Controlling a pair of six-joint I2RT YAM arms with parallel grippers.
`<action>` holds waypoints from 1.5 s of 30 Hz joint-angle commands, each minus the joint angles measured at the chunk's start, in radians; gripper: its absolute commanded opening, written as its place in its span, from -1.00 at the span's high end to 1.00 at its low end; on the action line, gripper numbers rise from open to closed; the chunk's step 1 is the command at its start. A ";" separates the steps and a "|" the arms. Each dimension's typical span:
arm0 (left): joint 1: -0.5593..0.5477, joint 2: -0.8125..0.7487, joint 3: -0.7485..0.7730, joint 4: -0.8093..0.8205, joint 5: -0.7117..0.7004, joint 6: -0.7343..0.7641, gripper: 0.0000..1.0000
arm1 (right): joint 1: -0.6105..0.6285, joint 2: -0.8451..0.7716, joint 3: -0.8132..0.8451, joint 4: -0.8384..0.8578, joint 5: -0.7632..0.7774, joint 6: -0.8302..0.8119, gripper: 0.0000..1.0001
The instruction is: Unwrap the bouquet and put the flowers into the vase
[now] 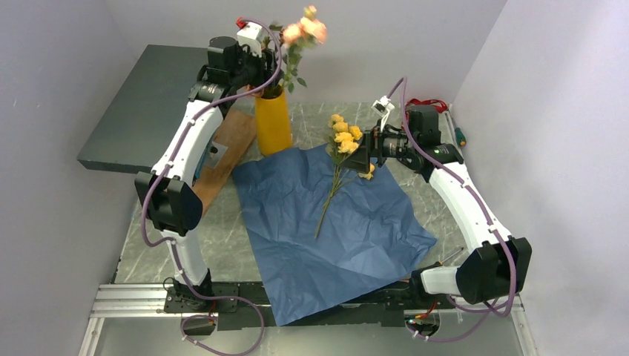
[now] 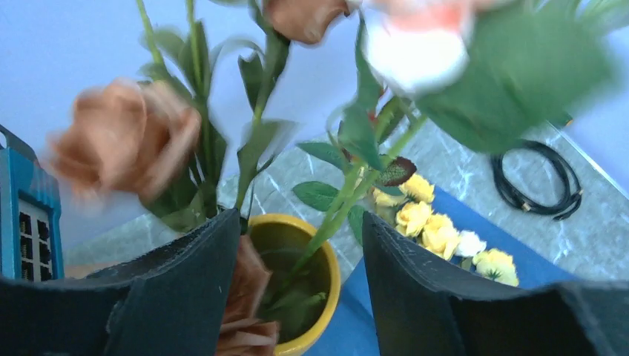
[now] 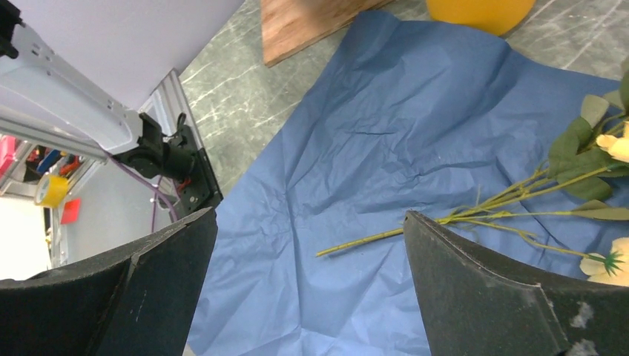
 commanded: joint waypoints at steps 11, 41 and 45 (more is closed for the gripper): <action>0.000 -0.280 -0.166 -0.060 0.106 -0.067 -0.64 | -0.021 0.033 0.004 -0.015 0.205 -0.011 -0.99; -0.378 0.255 0.069 -0.364 0.046 -0.069 -0.03 | -0.257 0.095 -0.036 -0.118 0.344 0.023 -0.97; -0.379 0.369 0.130 -0.331 0.009 -0.143 -0.07 | -0.271 0.096 -0.047 -0.130 0.354 0.018 -0.96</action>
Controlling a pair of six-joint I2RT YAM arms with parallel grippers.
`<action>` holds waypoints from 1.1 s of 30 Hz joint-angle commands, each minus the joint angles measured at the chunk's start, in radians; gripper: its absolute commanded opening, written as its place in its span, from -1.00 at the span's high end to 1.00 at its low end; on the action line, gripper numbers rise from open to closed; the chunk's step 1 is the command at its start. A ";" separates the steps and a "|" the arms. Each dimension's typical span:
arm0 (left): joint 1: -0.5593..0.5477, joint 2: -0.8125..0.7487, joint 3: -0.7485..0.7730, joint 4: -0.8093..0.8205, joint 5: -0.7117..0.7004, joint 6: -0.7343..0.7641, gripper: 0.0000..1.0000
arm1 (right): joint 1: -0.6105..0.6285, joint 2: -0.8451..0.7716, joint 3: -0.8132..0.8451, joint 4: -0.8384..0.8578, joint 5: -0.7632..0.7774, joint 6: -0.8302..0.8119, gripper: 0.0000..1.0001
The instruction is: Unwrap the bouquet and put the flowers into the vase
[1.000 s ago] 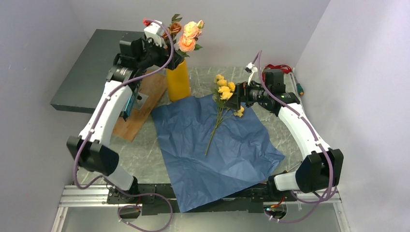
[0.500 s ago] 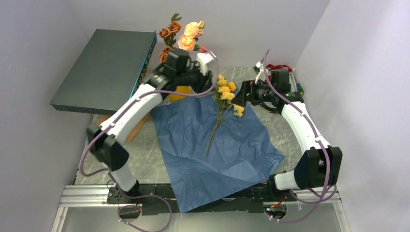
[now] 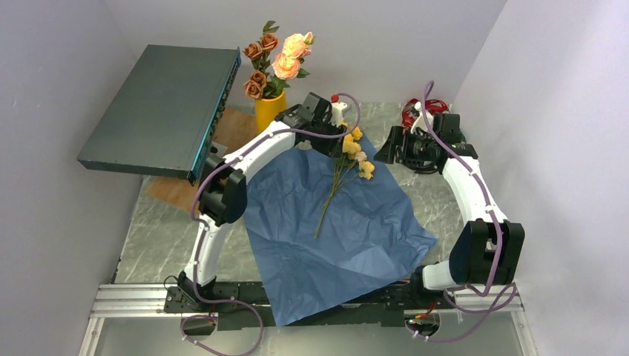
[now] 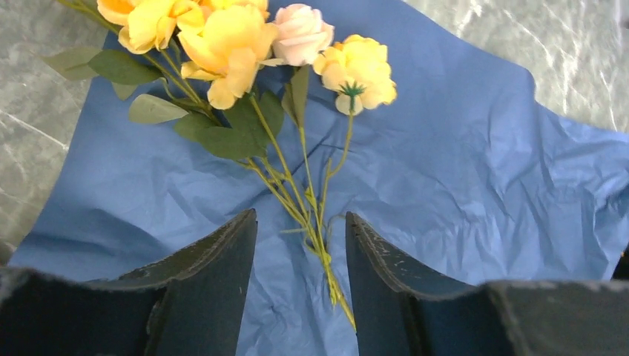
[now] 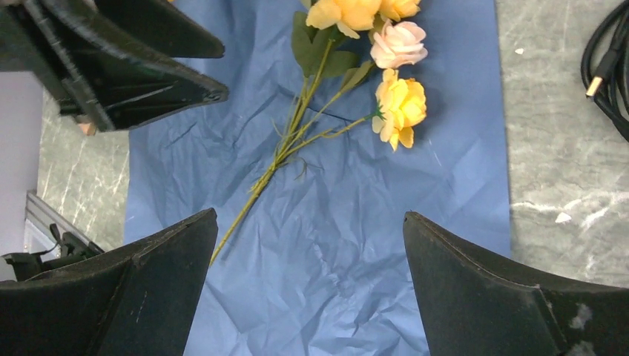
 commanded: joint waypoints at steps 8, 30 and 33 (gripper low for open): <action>-0.003 0.276 0.245 0.063 -0.154 -0.143 -0.28 | -0.017 -0.007 -0.024 -0.023 0.024 0.007 -0.94; -0.006 0.123 0.103 0.269 -0.218 -0.160 1.00 | -0.017 0.025 -0.026 0.003 -0.041 0.040 -0.92; -0.007 -0.005 -0.039 0.443 -0.182 -0.198 1.00 | -0.017 0.015 -0.037 0.029 -0.078 0.050 -0.90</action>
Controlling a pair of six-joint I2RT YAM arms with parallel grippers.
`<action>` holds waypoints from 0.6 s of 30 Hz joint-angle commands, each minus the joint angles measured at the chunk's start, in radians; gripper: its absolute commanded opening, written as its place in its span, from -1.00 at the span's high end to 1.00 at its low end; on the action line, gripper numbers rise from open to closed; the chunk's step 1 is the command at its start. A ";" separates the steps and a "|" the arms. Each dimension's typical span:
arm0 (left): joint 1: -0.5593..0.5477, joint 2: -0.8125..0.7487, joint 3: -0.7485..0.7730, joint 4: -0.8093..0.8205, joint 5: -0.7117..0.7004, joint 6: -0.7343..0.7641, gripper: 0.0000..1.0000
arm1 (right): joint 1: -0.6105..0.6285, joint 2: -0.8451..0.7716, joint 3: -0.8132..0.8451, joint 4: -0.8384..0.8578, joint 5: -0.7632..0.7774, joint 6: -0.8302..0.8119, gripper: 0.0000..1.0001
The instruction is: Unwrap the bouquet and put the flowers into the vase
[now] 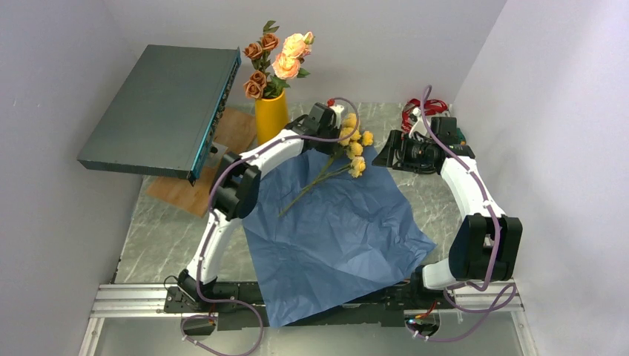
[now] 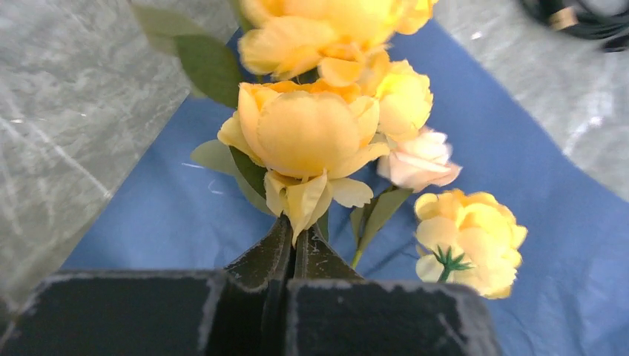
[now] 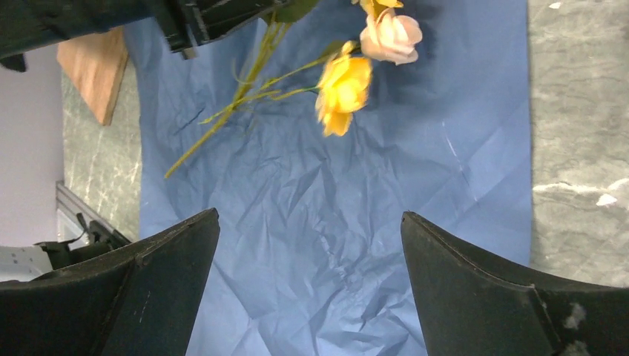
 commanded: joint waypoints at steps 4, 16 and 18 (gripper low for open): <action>-0.042 -0.385 -0.272 0.467 0.003 -0.001 1.00 | -0.002 -0.025 -0.020 0.086 -0.125 0.034 -0.86; -0.121 -0.501 -0.369 0.629 -0.094 0.160 1.00 | 0.015 -0.060 -0.073 0.233 -0.294 0.148 -0.88; -0.120 -0.528 -0.361 0.646 -0.115 0.178 1.00 | 0.015 -0.076 -0.074 0.230 -0.299 0.126 -0.88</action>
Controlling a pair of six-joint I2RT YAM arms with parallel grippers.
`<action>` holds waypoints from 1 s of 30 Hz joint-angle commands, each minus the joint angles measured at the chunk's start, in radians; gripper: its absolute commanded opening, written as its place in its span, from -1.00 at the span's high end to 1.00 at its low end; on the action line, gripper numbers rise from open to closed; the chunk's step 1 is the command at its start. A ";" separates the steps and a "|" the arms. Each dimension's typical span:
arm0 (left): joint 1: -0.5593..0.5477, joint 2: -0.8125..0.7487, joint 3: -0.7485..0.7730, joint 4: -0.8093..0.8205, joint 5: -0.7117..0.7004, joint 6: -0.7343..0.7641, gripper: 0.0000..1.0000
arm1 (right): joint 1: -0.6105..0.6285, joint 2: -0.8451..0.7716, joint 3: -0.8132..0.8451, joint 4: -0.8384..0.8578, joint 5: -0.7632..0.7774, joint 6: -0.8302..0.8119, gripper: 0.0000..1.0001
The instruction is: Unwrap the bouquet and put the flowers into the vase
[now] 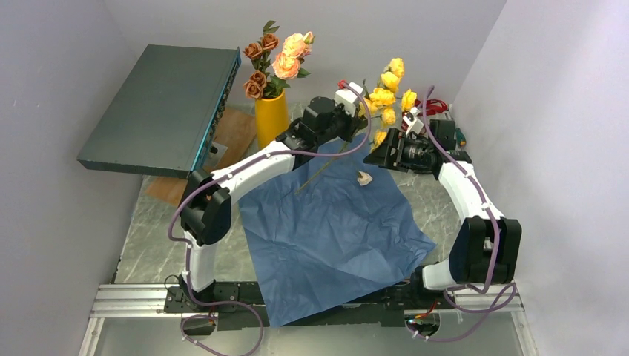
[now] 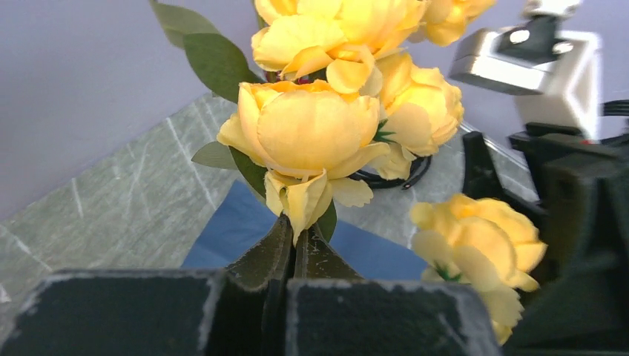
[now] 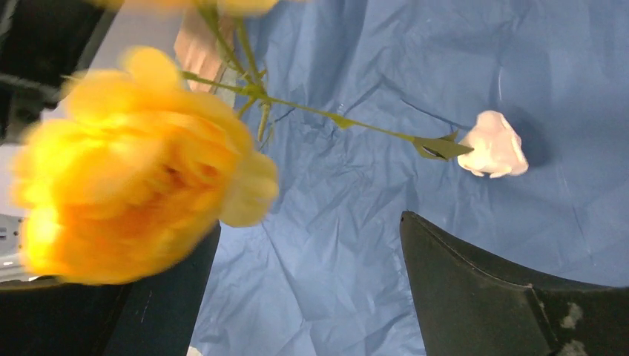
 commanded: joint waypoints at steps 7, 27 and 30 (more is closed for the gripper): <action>0.032 -0.201 0.058 0.131 -0.030 0.079 1.00 | 0.002 -0.109 -0.027 0.082 -0.064 -0.044 -0.89; 0.273 -0.340 0.170 0.429 -0.069 -0.031 1.00 | 0.002 -0.108 -0.020 0.101 -0.070 -0.048 -0.89; 0.308 -0.325 0.182 0.472 -0.068 -0.035 1.00 | 0.002 -0.100 -0.012 0.100 -0.070 -0.048 -0.89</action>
